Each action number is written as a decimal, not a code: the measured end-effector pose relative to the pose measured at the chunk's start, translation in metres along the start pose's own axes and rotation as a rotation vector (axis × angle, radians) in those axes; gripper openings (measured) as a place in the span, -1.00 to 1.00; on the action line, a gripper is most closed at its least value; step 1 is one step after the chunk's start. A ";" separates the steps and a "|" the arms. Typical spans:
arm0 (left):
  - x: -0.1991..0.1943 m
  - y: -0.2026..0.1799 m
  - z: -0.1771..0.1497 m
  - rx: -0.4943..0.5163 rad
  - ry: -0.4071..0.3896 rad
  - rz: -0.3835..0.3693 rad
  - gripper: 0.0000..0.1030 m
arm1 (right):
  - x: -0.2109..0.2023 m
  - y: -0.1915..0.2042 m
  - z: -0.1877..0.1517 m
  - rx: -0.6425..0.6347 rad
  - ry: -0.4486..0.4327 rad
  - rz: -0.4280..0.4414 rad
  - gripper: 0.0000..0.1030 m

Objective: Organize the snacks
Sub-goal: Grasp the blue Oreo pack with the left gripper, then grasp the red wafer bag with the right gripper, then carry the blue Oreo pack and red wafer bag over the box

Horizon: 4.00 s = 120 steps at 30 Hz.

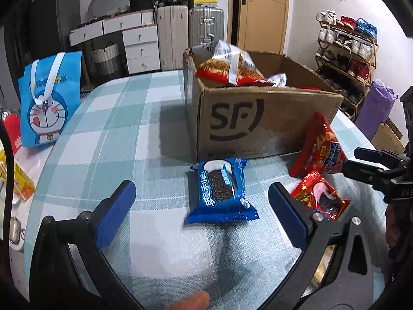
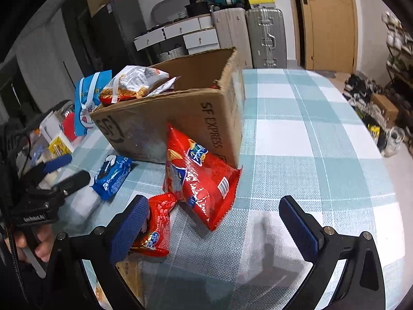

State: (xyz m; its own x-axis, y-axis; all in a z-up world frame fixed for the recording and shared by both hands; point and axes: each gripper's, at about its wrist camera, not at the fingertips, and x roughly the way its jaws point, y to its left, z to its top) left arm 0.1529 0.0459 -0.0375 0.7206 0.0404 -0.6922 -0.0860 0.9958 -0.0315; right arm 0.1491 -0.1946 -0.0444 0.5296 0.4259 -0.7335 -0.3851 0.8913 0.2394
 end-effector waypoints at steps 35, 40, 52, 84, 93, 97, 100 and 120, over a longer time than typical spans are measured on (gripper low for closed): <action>0.048 0.012 -0.006 -0.116 0.094 -0.171 -0.22 | 0.009 -0.008 -0.003 0.023 0.013 -0.001 0.99; 0.041 0.017 -0.009 -0.141 0.070 -0.173 -0.22 | 0.013 -0.010 -0.004 0.039 0.026 0.027 0.99; 0.039 0.019 -0.010 -0.149 0.075 -0.166 -0.22 | 0.037 -0.019 0.012 0.163 0.034 0.111 0.82; 0.034 0.018 -0.011 -0.158 0.060 -0.167 -0.22 | -0.021 -0.026 0.005 0.139 -0.149 0.237 -0.17; 0.011 0.021 -0.004 -0.153 -0.013 -0.157 -0.22 | -0.038 -0.017 0.010 0.104 -0.198 0.242 -0.16; -0.001 0.023 0.001 -0.154 -0.041 -0.151 -0.22 | -0.047 -0.015 0.012 0.095 -0.222 0.238 -0.17; -0.011 0.029 0.005 -0.172 -0.075 -0.120 -0.22 | -0.052 -0.013 0.013 0.087 -0.235 0.233 -0.16; -0.036 0.046 0.067 -0.172 -0.182 -0.094 -0.22 | -0.064 0.009 0.059 0.034 -0.307 0.190 -0.16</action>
State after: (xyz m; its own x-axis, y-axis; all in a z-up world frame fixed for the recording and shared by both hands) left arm 0.1686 0.0953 0.0343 0.8412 -0.0218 -0.5403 -0.1174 0.9680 -0.2217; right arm 0.1563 -0.2046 0.0423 0.6553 0.6071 -0.4495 -0.4762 0.7939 0.3781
